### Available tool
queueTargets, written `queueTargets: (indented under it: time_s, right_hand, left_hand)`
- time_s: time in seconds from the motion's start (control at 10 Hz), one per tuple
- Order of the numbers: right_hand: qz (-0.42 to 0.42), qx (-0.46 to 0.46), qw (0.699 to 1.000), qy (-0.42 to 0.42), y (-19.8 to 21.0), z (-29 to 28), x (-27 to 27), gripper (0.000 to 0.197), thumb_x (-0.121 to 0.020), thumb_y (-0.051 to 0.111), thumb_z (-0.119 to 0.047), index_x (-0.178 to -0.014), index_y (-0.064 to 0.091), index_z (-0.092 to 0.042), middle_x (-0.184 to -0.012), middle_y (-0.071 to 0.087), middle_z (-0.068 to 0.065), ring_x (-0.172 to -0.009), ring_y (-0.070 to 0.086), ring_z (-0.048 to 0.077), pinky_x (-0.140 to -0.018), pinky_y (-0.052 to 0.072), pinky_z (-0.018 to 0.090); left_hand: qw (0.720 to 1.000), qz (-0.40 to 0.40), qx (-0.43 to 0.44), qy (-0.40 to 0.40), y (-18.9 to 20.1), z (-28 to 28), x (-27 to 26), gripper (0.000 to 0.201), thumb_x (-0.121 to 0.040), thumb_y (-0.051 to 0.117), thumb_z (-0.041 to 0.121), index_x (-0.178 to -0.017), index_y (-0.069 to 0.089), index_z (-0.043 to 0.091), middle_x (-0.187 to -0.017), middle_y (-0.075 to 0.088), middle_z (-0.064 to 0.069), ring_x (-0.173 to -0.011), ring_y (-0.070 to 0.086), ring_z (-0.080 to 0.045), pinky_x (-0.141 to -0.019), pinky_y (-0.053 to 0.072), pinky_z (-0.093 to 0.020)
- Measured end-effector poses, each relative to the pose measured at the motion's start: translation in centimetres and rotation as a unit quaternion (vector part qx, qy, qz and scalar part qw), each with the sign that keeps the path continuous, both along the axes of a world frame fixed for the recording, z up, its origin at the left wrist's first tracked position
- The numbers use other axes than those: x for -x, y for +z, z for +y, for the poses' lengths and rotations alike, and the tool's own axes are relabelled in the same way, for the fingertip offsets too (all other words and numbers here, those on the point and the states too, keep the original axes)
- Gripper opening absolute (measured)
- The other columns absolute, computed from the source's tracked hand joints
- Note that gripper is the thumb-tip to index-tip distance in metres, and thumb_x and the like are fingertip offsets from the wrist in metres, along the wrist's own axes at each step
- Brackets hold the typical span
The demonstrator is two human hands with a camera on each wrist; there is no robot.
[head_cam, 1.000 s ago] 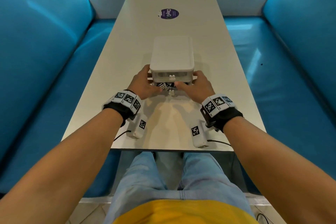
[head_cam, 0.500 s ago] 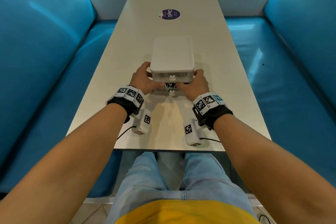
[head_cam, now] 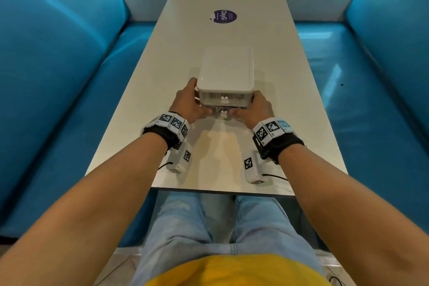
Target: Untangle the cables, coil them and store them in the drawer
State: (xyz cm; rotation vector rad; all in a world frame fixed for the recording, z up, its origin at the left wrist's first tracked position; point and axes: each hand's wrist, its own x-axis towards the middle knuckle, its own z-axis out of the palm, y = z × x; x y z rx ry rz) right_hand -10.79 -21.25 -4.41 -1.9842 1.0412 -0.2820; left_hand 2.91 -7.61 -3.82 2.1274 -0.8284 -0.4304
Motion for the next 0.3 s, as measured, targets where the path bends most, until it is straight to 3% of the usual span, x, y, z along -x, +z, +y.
queueTargets:
  time_s: [0.1, 0.2, 0.3]
  right_hand:
    - [0.073, 0.064, 0.995, -0.005, -0.17, 0.38, -0.22, 0.060, -0.065, 0.079, -0.052, -0.108, 0.052, -0.021, -0.105, 0.065, 0.009, -0.097, 0.060, 0.033, -0.087, 0.051, 0.044]
    - [0.061, 0.075, 0.995, 0.014, 0.19, -0.02, -0.51, 0.056, -0.070, 0.078, -0.048, -0.109, 0.052, -0.018, -0.104, 0.067, 0.007, -0.092, 0.063, 0.031, -0.082, 0.053, 0.043]
    - [0.053, 0.006, 0.998, 0.024, 0.67, -0.62, -0.49, 0.062, -0.071, 0.081, -0.040, -0.120, 0.051, -0.017, -0.113, 0.065, 0.005, -0.096, 0.063, 0.026, -0.083, 0.053, 0.035]
  left_hand:
    - [1.000, -0.005, 0.002, 0.005, -0.10, -0.08, -0.13, 0.064, -0.065, 0.085, 0.010, -0.115, 0.045, 0.014, -0.105, 0.066, -0.006, -0.084, 0.068, -0.021, -0.072, 0.055, -0.031]
    - [1.000, -0.013, 0.003, 0.003, -0.06, -0.54, -0.44, 0.063, -0.066, 0.085, 0.011, -0.113, 0.044, 0.014, -0.105, 0.066, -0.005, -0.081, 0.069, -0.020, -0.069, 0.053, -0.028]
    - [1.000, 0.002, -0.009, 0.009, 0.01, -0.31, -0.49, 0.070, -0.065, 0.085, 0.015, -0.121, 0.043, 0.018, -0.108, 0.065, -0.005, -0.083, 0.069, -0.021, -0.073, 0.054, -0.029]
